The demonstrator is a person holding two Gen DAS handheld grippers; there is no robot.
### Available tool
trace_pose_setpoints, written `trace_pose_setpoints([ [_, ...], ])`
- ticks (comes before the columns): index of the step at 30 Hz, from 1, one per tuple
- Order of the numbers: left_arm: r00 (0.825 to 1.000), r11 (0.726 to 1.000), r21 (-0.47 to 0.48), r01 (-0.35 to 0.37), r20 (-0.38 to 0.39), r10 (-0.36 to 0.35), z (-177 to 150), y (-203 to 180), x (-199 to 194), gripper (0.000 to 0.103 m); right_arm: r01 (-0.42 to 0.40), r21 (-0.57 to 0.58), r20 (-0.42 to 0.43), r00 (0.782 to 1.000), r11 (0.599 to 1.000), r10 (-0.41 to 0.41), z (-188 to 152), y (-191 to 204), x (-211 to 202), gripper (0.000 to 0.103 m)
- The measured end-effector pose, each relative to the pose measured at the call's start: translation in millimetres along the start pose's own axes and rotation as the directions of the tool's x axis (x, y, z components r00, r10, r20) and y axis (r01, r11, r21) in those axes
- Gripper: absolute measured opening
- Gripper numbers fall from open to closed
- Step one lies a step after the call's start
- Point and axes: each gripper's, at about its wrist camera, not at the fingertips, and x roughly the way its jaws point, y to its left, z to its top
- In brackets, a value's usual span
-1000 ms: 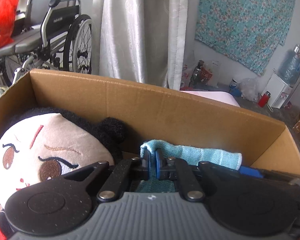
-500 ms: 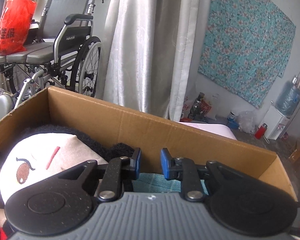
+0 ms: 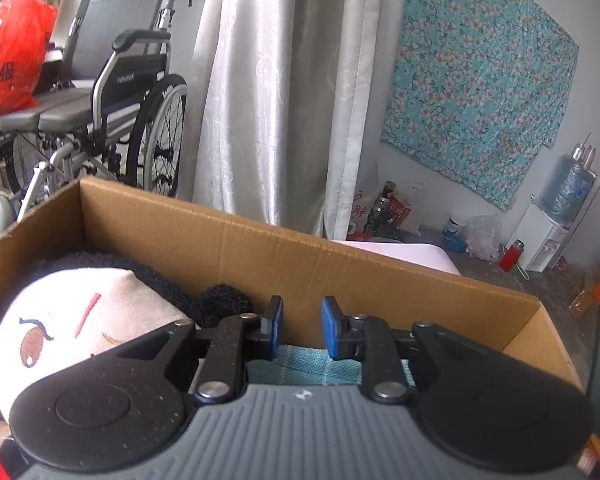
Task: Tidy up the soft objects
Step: 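Move both tools out of the box to the cotton-swab pack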
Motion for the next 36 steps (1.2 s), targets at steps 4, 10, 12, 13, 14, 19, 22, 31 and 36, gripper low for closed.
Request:
trace_pose_setpoints([
  [4,0.997,0.996,0.085,-0.013,0.082,0.006,9,-12,-31,0.035,0.024,-0.067,0.009,1.0,0.997,-0.024,2,15,-26,0.042],
  [10,0.97,0.997,0.068,0.035,0.237,-0.05,45,-33,-124,0.039,-0.073,-0.125,0.136,0.987,0.99,0.09,21,26,-130,0.044],
  [12,0.962,0.996,0.086,0.026,0.268,-0.048,54,-42,-156,0.039,-0.102,-0.142,0.167,0.978,0.985,0.125,25,23,-173,0.044],
  [13,0.96,0.994,0.105,0.018,0.275,-0.046,58,-47,-172,0.04,-0.115,-0.156,0.181,0.973,0.981,0.143,26,20,-195,0.044],
  [14,0.959,0.993,0.12,0.015,0.278,-0.048,60,-51,-189,0.04,-0.127,-0.171,0.2,0.967,0.977,0.16,27,16,-217,0.045],
  [19,0.959,0.988,0.149,0.044,0.271,-0.083,45,-59,-276,0.046,-0.173,-0.274,0.256,0.935,0.946,0.245,8,-16,-324,0.049],
  [22,0.961,0.985,0.143,0.092,0.245,-0.126,9,-48,-324,0.046,-0.218,-0.317,0.232,0.926,0.923,0.299,-25,-51,-375,0.049],
  [31,0.993,0.981,0.173,0.089,0.059,-0.1,-147,-12,-392,0.046,-0.216,-0.376,0.139,0.948,0.901,0.286,-175,-148,-434,0.049],
  [36,0.996,0.99,0.108,0.087,-0.033,-0.084,-208,10,-385,0.045,-0.287,-0.288,0.01,0.953,0.914,0.302,-232,-174,-417,0.049],
])
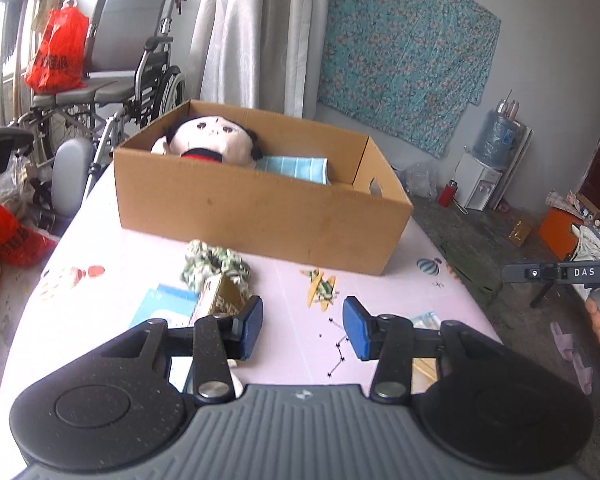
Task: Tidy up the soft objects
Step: 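Move both tools out of the box to the cotton-swab pack, then grasp the cotton-swab pack with the left tool while the right tool grasps it too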
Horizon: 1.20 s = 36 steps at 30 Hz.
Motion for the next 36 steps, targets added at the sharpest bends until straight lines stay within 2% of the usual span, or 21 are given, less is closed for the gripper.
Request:
trace_pose_setpoints([
  [4,0.999,1.0,-0.011,0.009,-0.035,-0.009,-35,3,-1,0.045,-0.053,0.081,-0.008,0.999,0.995,0.054,-35,4,3,0.049],
  [6,0.999,0.999,0.037,0.013,-0.041,-0.011,-48,-5,-2,0.045,-0.094,0.022,-0.025,0.995,0.995,0.094,-44,19,5,0.049],
  [8,0.999,0.997,0.083,0.004,-0.044,-0.001,-54,-12,1,0.045,-0.083,-0.041,-0.036,0.996,0.996,0.082,-50,35,8,0.049],
  [10,0.999,0.998,0.066,0.019,-0.038,-0.017,-59,-18,5,0.045,-0.074,-0.062,-0.029,0.997,0.995,0.072,-50,50,18,0.049],
  [13,0.997,0.998,0.014,0.06,-0.041,-0.06,-62,-19,14,0.045,-0.086,0.01,-0.021,0.996,0.996,0.086,-49,52,35,0.049],
  [16,0.991,0.993,0.019,0.116,-0.065,-0.114,-61,-30,25,0.045,-0.068,0.09,-0.017,0.997,0.994,0.07,-47,44,48,0.049],
  [20,0.974,0.983,0.012,0.185,-0.133,-0.181,-53,-43,57,0.045,-0.033,0.183,-0.049,0.998,0.983,0.043,-43,21,66,0.049],
  [22,0.953,0.973,-0.042,0.225,-0.197,-0.229,-52,-49,84,0.045,-0.02,0.213,-0.08,0.996,0.977,0.037,-44,10,75,0.049],
  [25,0.927,0.964,-0.121,0.236,-0.268,-0.261,-55,-52,118,0.045,-0.03,0.273,-0.113,0.992,0.962,0.063,-50,-6,84,0.049],
  [27,0.914,0.959,-0.166,0.232,-0.299,-0.273,-57,-53,134,0.045,-0.002,0.319,-0.115,0.993,0.948,0.041,-58,-16,85,0.049],
  [30,0.898,0.939,-0.242,0.243,-0.311,-0.312,-63,-50,149,0.045,-0.048,0.354,-0.086,0.993,0.934,0.083,-68,-28,83,0.049],
  [32,0.891,0.923,-0.278,0.267,-0.292,-0.346,-64,-49,155,0.045,-0.076,0.371,-0.084,0.99,0.925,0.116,-68,-33,84,0.05],
  [36,0.874,0.893,-0.33,0.306,-0.275,-0.4,-62,-50,170,0.045,-0.124,0.459,-0.054,0.984,0.88,0.167,-67,-42,91,0.05],
])
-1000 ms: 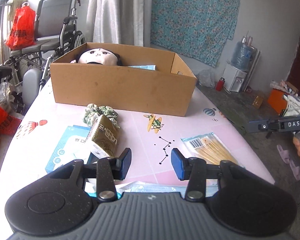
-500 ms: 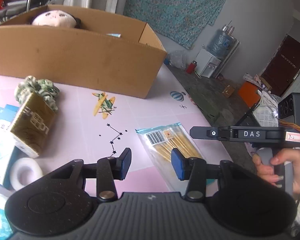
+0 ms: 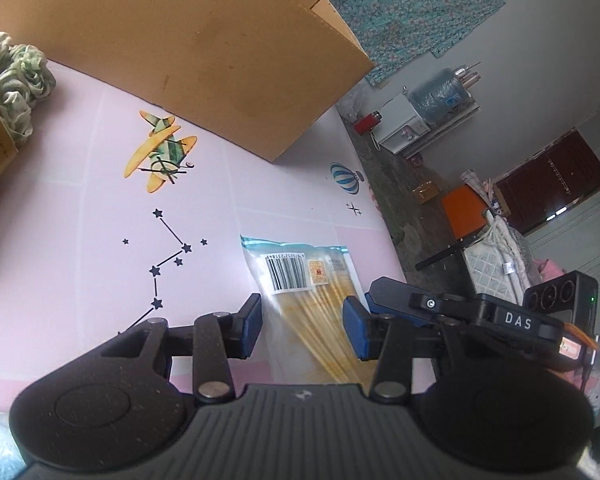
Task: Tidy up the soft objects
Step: 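Grasp the cotton-swab pack with the left tool while the right tool grasps it too, then lower the cotton-swab pack into the box beside the towel and open both tools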
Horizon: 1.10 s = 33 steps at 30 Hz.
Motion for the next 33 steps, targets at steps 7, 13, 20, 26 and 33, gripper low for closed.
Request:
trace_pose_setpoints([
  [7,1.0,1.0,-0.016,0.016,0.027,-0.015,4,-4,14,0.031,-0.004,0.064,-0.002,1.0,0.998,0.004,-1,4,18,0.015],
  [13,0.997,0.997,-0.034,-0.066,0.031,0.067,0,0,8,0.008,-0.005,0.025,0.012,1.0,1.0,0.005,-14,18,18,0.007],
  [20,0.989,0.998,0.01,-0.065,0.135,0.063,8,-19,-50,0.007,-0.121,-0.015,0.079,0.989,0.993,0.122,-4,59,-9,0.007],
  [26,0.965,0.988,0.11,-0.112,0.249,0.082,77,-55,-113,0.008,-0.203,-0.168,0.135,0.964,0.965,0.227,64,133,-26,0.007],
  [33,0.925,0.921,0.233,-0.313,0.293,0.241,221,-71,-103,0.009,-0.085,-0.245,0.167,0.978,0.966,0.128,188,189,45,0.006],
])
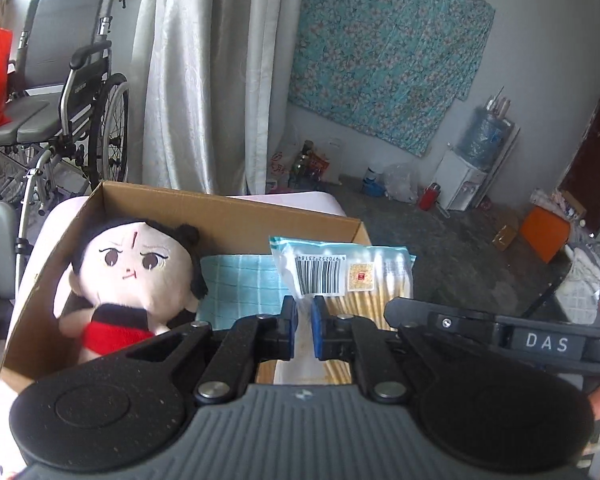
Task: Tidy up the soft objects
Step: 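Lower the cotton-swab pack into the box beside the towel and open both tools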
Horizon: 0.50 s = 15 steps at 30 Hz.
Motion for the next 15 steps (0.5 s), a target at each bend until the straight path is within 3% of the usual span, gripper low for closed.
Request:
trace_pose_setpoints([
  [5,0.987,0.993,0.083,-0.085,-0.129,0.096,36,16,87,0.01,0.145,0.043,-0.144,0.98,0.988,-0.138,26,-35,94,0.006],
  [8,0.95,0.986,0.085,-0.142,-0.267,0.16,27,31,140,0.01,0.225,0.176,-0.322,0.933,0.958,-0.16,17,-68,145,0.005],
  [10,0.916,0.982,0.09,-0.166,-0.356,0.188,15,40,166,0.012,0.298,0.175,-0.412,0.888,0.938,-0.205,5,-79,170,0.005],
  [13,0.822,0.974,0.119,-0.193,-0.523,0.227,-1,48,195,0.027,0.328,0.012,-0.547,0.793,0.945,-0.268,-7,-68,196,0.009],
  [14,0.801,0.97,0.134,-0.204,-0.547,0.244,-5,48,197,0.03,0.326,-0.032,-0.571,0.77,0.945,-0.285,-11,-62,200,0.009],
  [15,0.794,0.963,0.163,-0.216,-0.545,0.27,-8,48,196,0.04,0.317,-0.082,-0.587,0.751,0.945,-0.303,-15,-55,202,0.012],
])
